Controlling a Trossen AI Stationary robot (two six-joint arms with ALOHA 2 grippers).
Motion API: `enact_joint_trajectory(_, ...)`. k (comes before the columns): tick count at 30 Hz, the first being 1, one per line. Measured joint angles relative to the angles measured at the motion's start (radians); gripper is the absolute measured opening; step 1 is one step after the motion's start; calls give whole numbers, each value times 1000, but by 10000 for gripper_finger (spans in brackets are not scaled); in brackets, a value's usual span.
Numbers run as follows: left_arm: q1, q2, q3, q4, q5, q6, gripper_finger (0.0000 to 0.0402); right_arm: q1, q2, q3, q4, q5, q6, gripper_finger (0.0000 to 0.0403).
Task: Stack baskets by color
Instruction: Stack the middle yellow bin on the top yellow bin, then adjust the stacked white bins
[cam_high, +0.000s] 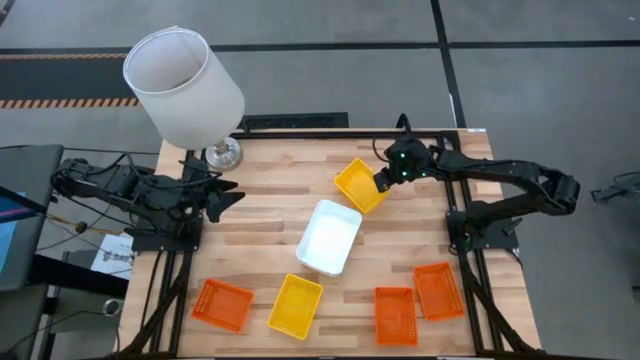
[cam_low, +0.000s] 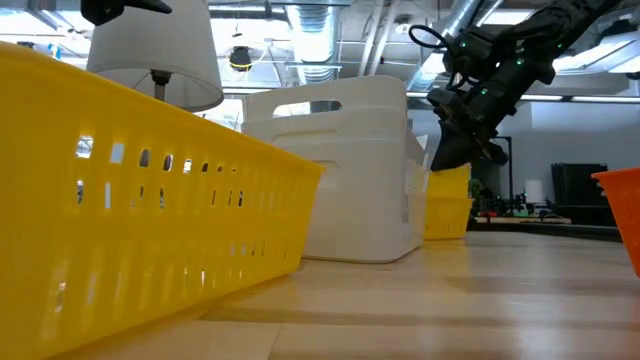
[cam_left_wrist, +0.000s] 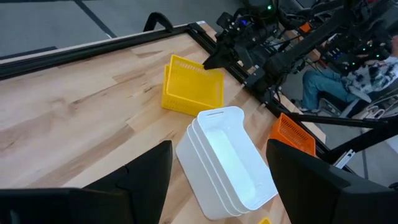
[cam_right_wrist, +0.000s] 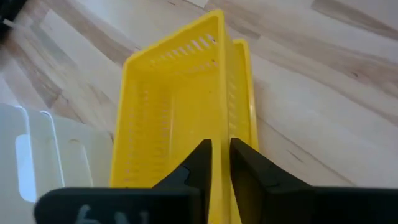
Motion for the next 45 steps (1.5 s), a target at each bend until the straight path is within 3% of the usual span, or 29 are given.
enact_joint_trajectory(8,0,0,0,0,0,3,249,0,122,1,27,-4,-8,146)
enact_joint_trajectory(14,0,0,0,0,0,3,249,-7,157,22,26,19,-33,156)
enact_joint_trajectory(24,0,0,0,0,0,2,249,-11,0,150,3,6,-53,148)
enact_joint_trajectory(30,0,0,0,0,2,7,249,240,-29,210,-102,-76,9,125)
enact_joint_trajectory(37,0,0,0,0,13,3,249,631,-29,217,-216,160,230,13)
enact_joint_trajectory(41,0,0,0,0,13,4,249,759,1,218,-238,270,399,11)
enact_joint_trajectory(45,0,0,0,0,13,13,249,796,112,216,-239,262,438,6)
